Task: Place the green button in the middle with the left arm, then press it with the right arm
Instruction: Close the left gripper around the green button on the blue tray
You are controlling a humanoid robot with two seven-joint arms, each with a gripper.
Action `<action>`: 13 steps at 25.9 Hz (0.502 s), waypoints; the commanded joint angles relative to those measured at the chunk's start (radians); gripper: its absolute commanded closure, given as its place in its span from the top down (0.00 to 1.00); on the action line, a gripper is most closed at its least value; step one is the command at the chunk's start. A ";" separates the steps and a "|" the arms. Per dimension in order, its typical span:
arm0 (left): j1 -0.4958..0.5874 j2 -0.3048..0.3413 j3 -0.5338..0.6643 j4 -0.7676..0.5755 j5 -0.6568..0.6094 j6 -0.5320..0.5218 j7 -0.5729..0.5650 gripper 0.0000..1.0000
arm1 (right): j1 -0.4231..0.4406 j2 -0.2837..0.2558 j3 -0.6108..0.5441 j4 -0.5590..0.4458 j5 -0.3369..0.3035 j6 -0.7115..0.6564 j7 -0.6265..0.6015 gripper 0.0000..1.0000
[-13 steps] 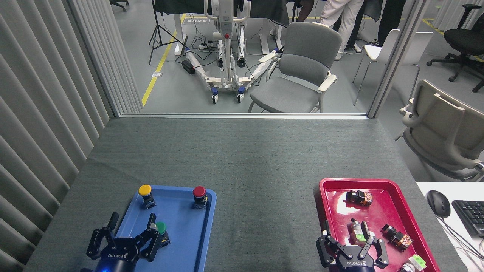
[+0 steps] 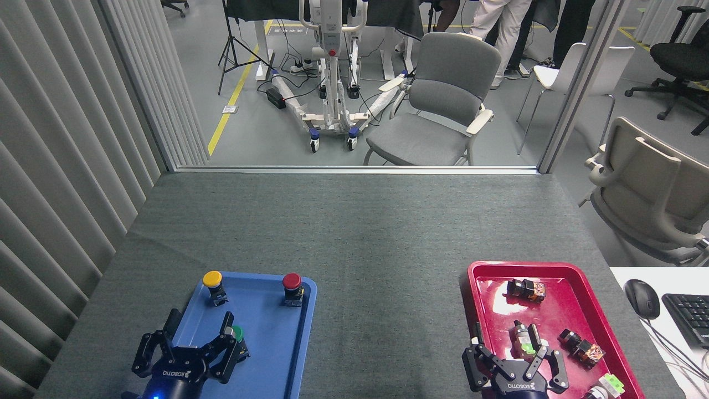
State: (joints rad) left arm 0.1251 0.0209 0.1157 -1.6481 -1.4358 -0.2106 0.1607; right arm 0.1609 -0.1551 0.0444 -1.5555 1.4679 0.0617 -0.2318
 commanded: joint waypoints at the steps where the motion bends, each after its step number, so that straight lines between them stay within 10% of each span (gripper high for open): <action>1: -0.012 0.007 0.001 -0.002 0.001 -0.004 -0.010 1.00 | 0.000 -0.001 -0.001 0.000 0.000 0.000 -0.001 0.99; 13: 0.007 0.016 0.001 0.042 -0.012 -0.004 -0.007 1.00 | 0.000 -0.003 0.000 0.000 -0.001 0.000 -0.001 0.99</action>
State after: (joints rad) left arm 0.1294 0.0362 0.1162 -1.6128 -1.4454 -0.2175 0.1538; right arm 0.1607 -0.1579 0.0445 -1.5555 1.4674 0.0618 -0.2331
